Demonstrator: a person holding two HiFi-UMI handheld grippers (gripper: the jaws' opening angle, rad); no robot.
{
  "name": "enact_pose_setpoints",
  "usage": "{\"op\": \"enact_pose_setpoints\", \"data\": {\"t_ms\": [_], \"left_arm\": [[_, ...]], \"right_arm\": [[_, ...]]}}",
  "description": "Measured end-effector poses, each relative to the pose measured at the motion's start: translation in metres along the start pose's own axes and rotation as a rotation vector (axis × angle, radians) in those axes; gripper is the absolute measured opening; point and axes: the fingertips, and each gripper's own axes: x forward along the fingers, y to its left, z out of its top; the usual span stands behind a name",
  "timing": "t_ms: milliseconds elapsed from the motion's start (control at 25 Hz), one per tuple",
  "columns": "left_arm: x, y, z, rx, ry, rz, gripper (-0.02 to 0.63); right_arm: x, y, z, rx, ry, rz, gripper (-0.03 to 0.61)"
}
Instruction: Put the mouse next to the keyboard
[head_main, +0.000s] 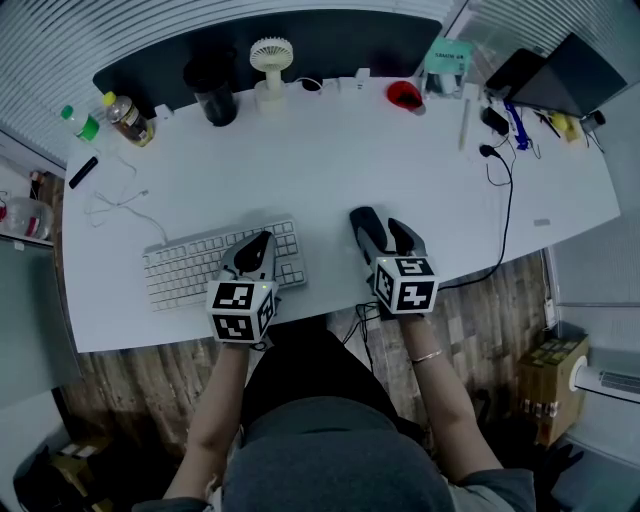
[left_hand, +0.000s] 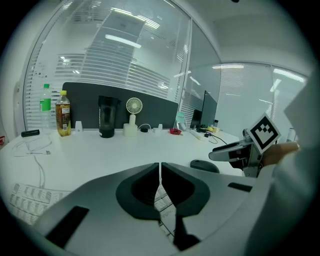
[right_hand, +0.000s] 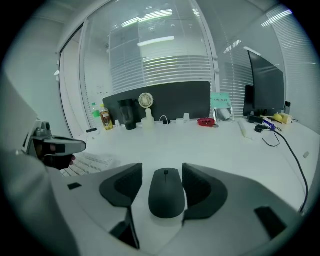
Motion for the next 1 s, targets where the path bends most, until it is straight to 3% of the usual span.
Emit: {"op": "enact_pose_setpoints", "data": {"t_ms": [480,640,1000], "left_arm": [[-0.006,-0.019,0.011,0.031,-0.031,0.003,0.029],[-0.009,-0.023,0.011,0.037,-0.038,0.003,0.029],[-0.018,-0.027,0.016,0.054,-0.059,-0.008,0.029]], "right_arm": [[-0.039,-0.003,0.006,0.018,-0.078,-0.004,0.09],[-0.052,-0.007,0.011,0.012,-0.125,-0.03,0.006],[-0.075,0.001,0.016,0.035,-0.182,-0.023,0.004]]}}
